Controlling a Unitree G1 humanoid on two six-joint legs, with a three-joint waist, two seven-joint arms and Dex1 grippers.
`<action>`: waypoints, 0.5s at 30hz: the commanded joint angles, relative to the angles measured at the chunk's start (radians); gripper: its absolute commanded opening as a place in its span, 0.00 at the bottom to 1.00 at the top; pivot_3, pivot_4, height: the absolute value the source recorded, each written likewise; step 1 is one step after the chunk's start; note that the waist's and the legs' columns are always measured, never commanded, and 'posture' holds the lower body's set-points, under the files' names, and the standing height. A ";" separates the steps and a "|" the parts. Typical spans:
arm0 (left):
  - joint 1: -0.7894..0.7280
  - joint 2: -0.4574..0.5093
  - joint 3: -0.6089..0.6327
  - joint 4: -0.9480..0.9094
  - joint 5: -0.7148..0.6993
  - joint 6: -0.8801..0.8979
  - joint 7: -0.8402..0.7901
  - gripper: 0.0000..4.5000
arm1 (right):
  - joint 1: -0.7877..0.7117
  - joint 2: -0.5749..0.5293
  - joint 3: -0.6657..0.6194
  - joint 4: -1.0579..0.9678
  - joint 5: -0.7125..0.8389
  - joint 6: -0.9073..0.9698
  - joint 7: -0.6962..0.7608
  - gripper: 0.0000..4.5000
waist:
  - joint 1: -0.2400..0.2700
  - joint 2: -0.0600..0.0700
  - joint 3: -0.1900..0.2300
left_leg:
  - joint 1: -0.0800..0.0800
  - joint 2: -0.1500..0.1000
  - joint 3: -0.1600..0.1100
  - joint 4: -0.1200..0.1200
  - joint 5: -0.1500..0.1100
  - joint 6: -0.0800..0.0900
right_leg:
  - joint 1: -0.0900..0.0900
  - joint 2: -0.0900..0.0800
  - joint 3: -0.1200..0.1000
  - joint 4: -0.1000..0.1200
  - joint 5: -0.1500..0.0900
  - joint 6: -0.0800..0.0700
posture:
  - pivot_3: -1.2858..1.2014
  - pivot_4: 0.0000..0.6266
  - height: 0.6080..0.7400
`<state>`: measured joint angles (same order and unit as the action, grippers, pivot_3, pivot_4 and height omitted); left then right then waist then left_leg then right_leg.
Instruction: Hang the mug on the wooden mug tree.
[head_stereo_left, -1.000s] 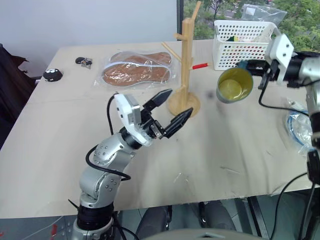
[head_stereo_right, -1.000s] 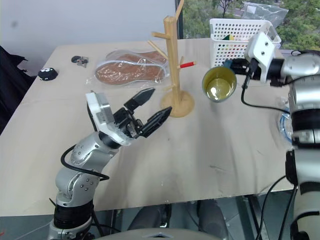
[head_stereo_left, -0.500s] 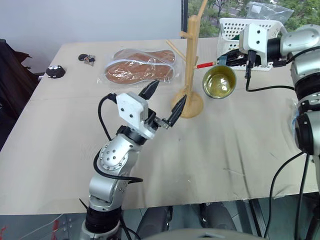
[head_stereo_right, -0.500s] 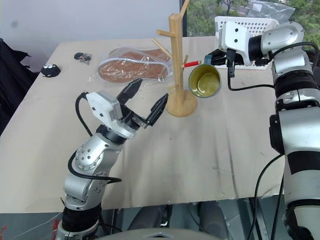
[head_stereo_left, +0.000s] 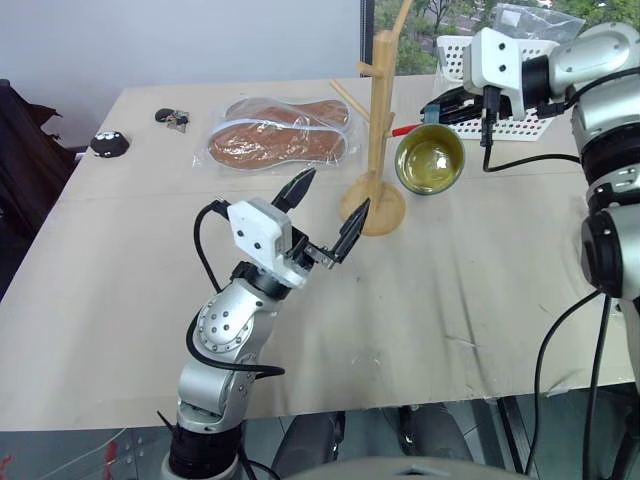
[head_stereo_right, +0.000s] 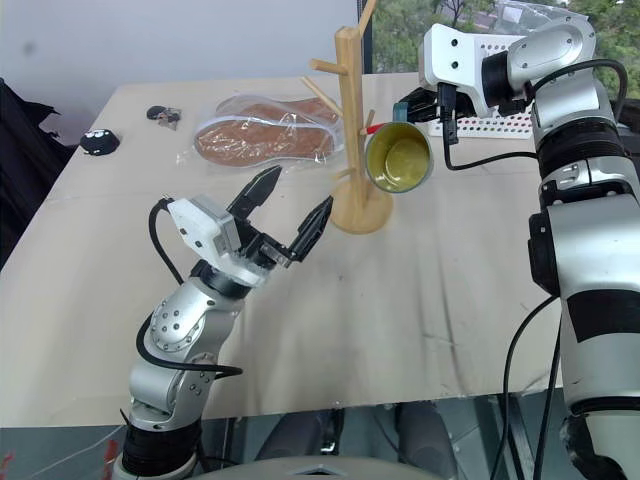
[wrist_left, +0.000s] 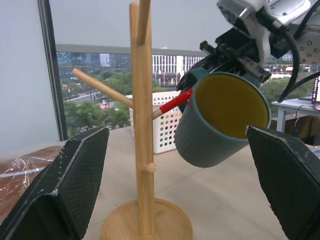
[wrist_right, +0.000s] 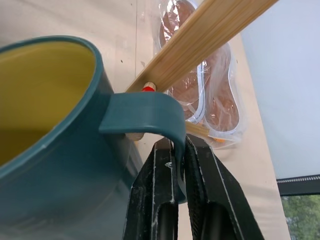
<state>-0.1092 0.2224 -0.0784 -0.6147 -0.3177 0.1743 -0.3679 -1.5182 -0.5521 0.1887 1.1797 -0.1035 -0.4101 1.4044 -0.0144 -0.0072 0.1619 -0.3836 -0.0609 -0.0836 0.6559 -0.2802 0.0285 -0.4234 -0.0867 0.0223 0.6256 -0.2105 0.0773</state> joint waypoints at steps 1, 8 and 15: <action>0.000 -0.008 -0.001 -0.004 -0.007 -0.032 -0.009 1.00 | -0.053 -0.002 -0.007 -0.034 -0.015 0.003 -0.035 0.04 | 0.000 0.000 0.000 | 0.000 0.000 0.000 0.000 0.000 0.000 | 0.000 0.000 0.000 0.000 0.000 0.000 | 0.52 0.24 1.00; -0.008 -0.015 -0.006 0.003 -0.002 -0.035 -0.004 1.00 | -0.077 0.004 -0.026 -0.027 -0.024 0.028 -0.093 0.75 | -0.001 0.000 0.000 | 0.000 0.000 0.000 0.000 0.000 0.000 | 0.000 0.000 0.000 0.000 0.000 0.000 | 0.52 0.24 1.00; -0.012 -0.017 -0.006 -0.001 -0.001 -0.030 -0.001 1.00 | -0.087 -0.005 -0.049 -0.018 -0.008 0.074 -0.120 0.98 | 0.000 0.000 0.000 | 0.000 0.000 0.000 0.000 0.000 0.000 | 0.000 0.000 0.000 0.001 0.000 0.000 | 0.52 0.24 1.00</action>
<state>-0.1123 0.2100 -0.0830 -0.5951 -0.3172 0.1615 -0.3695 -1.5638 -0.5441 0.1767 1.1799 -0.1345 -0.3510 1.2997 -0.0149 -0.0071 0.1619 -0.3836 -0.0610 -0.0835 0.6560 -0.2801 0.0283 -0.4237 -0.0866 0.0224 0.6263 -0.2104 0.0773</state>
